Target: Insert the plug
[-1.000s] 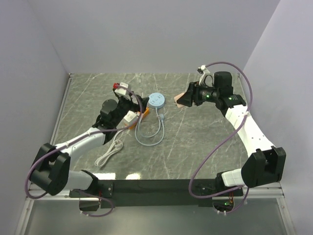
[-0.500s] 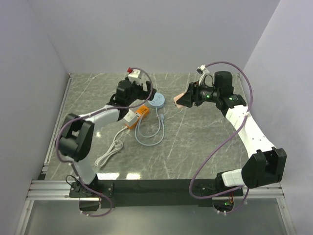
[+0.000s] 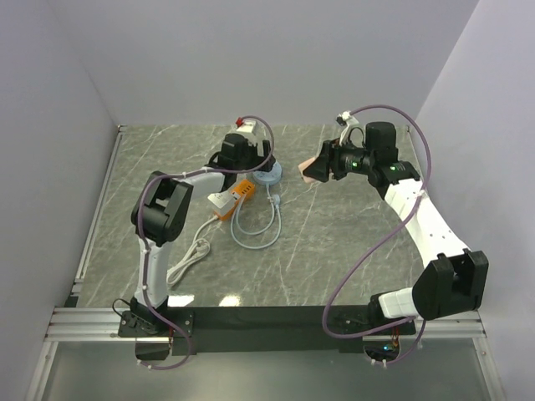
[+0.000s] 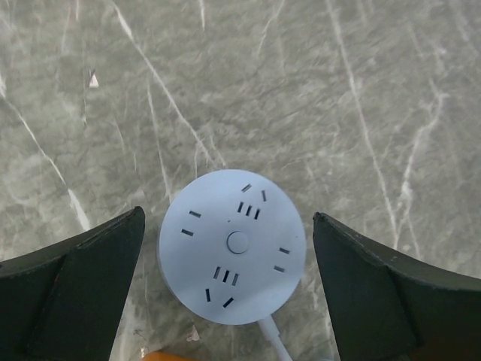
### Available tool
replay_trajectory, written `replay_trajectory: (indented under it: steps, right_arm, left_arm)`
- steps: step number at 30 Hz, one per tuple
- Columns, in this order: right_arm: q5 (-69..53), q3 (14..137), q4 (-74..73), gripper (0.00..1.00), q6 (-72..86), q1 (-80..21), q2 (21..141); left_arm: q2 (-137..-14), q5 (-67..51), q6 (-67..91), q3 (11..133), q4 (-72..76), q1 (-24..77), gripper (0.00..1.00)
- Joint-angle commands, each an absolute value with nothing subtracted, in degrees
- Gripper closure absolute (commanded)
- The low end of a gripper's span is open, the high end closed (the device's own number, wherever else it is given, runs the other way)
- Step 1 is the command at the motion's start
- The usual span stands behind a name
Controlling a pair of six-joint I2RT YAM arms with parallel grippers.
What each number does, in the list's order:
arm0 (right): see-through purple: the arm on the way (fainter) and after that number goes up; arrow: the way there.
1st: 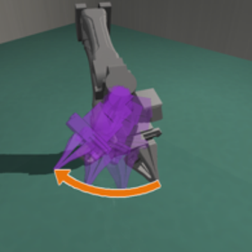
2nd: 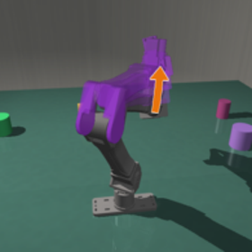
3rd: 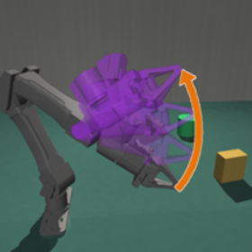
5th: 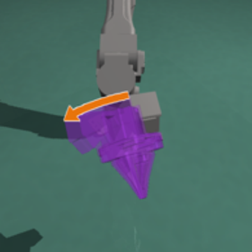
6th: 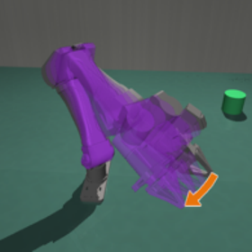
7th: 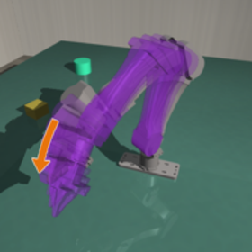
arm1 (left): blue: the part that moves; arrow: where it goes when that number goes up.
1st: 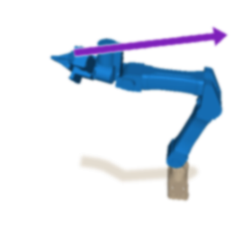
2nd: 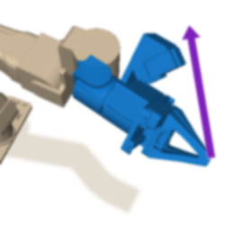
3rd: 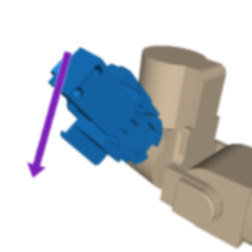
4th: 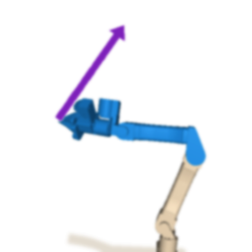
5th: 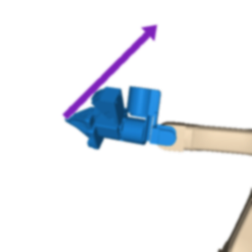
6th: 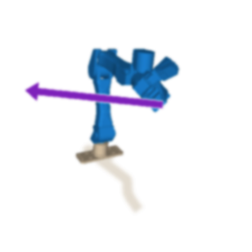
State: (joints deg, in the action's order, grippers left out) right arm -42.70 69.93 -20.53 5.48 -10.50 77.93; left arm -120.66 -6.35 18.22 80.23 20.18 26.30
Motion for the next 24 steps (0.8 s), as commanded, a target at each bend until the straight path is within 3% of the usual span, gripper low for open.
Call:
replay_trajectory:
  steps: [1,12,24]
  right_arm:
    - [-42.4,69.5,-17.3,1.0,4.4,-10.8,78.0]
    - [-41.0,68.9,-17.6,1.0,4.2,-11.6,78.1]
    - [-39.3,69.8,-18.6,1.0,3.8,-12.8,79.7]
  left_arm:
    - [-122.5,-4.4,19.5,83.9,20.0,26.5,0.01]
    - [-126.1,-3.0,22.5,84.8,20.1,26.5,0.01]
    - [-124.5,-10.1,26.8,79.7,22.9,27.1,0.01]
